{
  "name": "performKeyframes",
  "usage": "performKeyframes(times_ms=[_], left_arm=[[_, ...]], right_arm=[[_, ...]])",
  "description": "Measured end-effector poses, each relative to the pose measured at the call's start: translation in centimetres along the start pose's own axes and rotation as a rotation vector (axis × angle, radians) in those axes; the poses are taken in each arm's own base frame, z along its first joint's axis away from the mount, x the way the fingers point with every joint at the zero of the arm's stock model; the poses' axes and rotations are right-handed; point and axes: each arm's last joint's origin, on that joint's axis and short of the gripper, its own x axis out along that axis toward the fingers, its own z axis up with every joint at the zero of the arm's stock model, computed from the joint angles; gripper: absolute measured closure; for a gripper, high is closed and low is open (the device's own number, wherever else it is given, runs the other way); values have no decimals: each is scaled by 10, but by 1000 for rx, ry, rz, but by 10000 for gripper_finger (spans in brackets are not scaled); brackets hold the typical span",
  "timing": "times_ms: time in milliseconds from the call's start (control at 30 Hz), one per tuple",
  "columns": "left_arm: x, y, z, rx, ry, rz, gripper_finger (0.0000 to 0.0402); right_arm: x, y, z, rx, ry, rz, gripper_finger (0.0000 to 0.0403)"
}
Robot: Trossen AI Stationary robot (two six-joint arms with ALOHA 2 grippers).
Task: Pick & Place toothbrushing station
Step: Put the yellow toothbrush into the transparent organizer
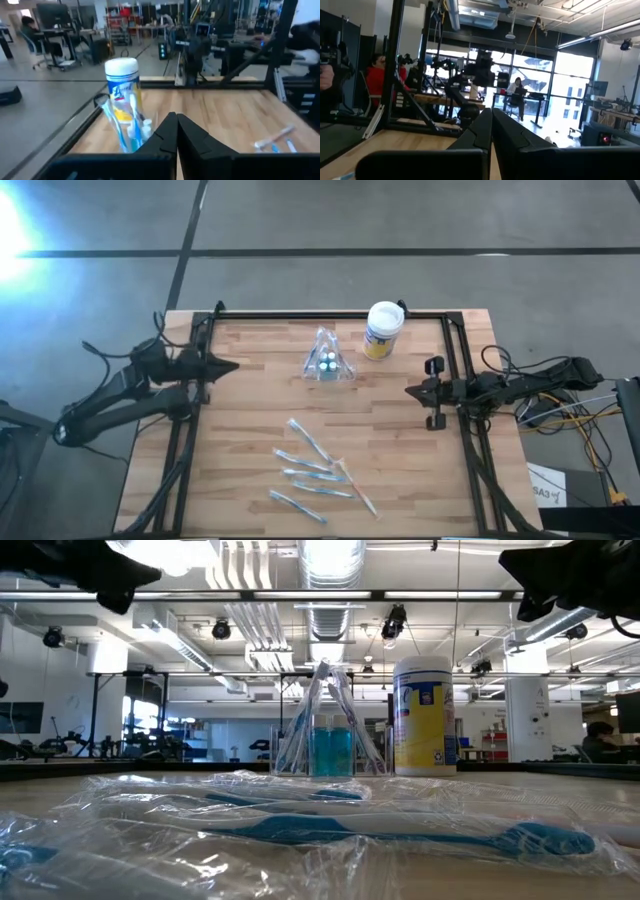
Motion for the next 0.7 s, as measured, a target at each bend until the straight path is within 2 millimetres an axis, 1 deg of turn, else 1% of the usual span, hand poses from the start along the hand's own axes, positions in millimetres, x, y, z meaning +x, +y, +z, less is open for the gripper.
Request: performKeyframes(times_ms=[67, 167, 233, 333, 433, 567, 700], left_arm=[[2, 0, -7, -31, -48, 2, 399], [6, 0, -24, -57, -94, -6, 399], [9, 0, -36, -54, -121, -19, 399], [11, -1, -49, -32, -189, -34, 399], [14, -3, -63, -26, -203, -86, 399], [12, -8, -69, -25, -243, -176, 399], [11, -12, -75, -43, -251, -220, 399]], right_arm=[[0, 0, -1, -2, 4, 0, 394], [0, 0, -1, -6, 5, 0, 394], [0, 0, 0, -5, 4, -2, 394], [0, 0, 0, -5, 3, -6, 394], [0, -1, 0, -7, 7, -26, 394], [0, -1, -1, -9, 10, -32, 394], [0, -1, -1, -6, 16, -52, 394]])
